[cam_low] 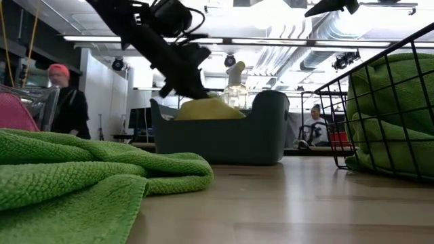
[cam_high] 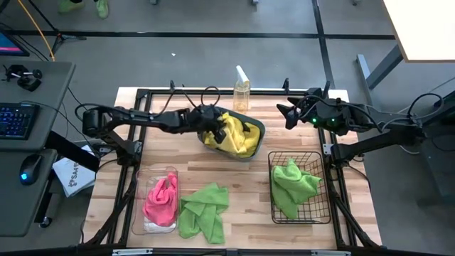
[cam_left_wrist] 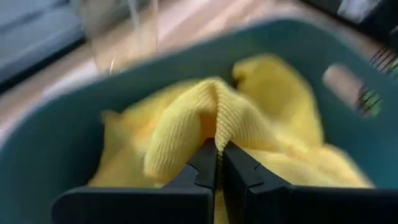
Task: Sort microfiber towel by color & place in baskets
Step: Put the yellow microfiber cloth into the blue bin, then put the green microfiber cloth into the black bin
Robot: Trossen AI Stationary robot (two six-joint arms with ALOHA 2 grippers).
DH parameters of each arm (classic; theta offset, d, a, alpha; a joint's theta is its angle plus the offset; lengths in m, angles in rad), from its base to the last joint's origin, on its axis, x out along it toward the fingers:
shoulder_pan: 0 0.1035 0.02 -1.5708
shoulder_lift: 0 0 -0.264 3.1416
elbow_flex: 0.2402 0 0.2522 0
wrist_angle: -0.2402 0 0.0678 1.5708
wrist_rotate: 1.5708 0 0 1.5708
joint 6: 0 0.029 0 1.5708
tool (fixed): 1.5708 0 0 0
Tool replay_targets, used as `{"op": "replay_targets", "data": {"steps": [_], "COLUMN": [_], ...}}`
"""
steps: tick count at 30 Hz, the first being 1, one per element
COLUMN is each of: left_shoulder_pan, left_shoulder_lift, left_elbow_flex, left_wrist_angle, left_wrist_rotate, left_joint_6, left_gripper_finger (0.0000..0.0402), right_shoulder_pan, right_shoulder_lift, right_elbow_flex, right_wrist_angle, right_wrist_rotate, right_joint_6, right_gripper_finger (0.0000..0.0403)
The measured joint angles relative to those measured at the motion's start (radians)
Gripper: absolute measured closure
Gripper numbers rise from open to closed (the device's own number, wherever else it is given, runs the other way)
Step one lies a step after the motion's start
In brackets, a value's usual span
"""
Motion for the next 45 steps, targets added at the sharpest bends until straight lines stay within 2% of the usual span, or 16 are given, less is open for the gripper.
{"op": "replay_targets", "data": {"steps": [5,8,11,15,22,26,29,31,34,38,42,45], "left_shoulder_pan": [0.036,0.05,0.047,0.035,0.032,0.035,0.019,-0.025,-0.152,-0.387,-0.608,-0.694], "left_shoulder_lift": [0.0,0.0,-0.001,-0.005,-0.005,-0.014,-0.053,-0.085,-0.137,-0.166,-0.136,-0.072], "left_elbow_flex": [0.027,0.033,0.05,0.123,0.314,0.413,0.423,0.42,0.398,0.331,0.236,0.184], "left_wrist_angle": [0.032,0.021,-0.002,-0.125,-0.481,-0.67,-0.716,-0.71,-0.695,-0.664,-0.64,-0.62], "left_wrist_rotate": [0.004,0.067,0.13,0.139,0.127,0.137,0.244,0.325,0.331,0.2,0.042,0.034], "left_joint_6": [0.05,0.052,0.068,0.112,0.221,0.217,0.165,0.132,0.102,0.055,0.033,0.011], "left_gripper_finger": [0.0401,0.0391,0.0362,0.0307,0.0217,0.0192,0.0189,0.0188,0.0188,0.0188,0.0188,0.0188], "right_shoulder_pan": [0.0,0.0,0.0,0.0,0.0,0.0,0.0,0.0,0.012,0.03,0.04,0.039], "right_shoulder_lift": [0.0,0.0,0.0,0.0,0.0,0.0,0.0,0.0,0.006,0.028,0.063,0.093], "right_elbow_flex": [0.0,0.0,0.0,0.0,0.0,0.0,0.0,0.0,0.0,0.0,0.0,0.0], "right_wrist_angle": [0.0,-0.002,-0.004,-0.007,-0.014,-0.016,-0.033,-0.055,-0.093,-0.124,-0.126,-0.126], "right_wrist_rotate": [0.001,-0.01,-0.012,-0.013,-0.018,-0.055,-0.121,-0.16,-0.173,-0.17,-0.17,-0.17], "right_joint_6": [0.025,0.026,0.026,0.026,0.026,0.026,0.027,0.031,0.054,0.053,0.053,0.053], "right_gripper_finger": [0.01,0.01,0.01,0.01,0.01,0.01,0.01,0.01,0.01,0.01,0.01,0.01]}}
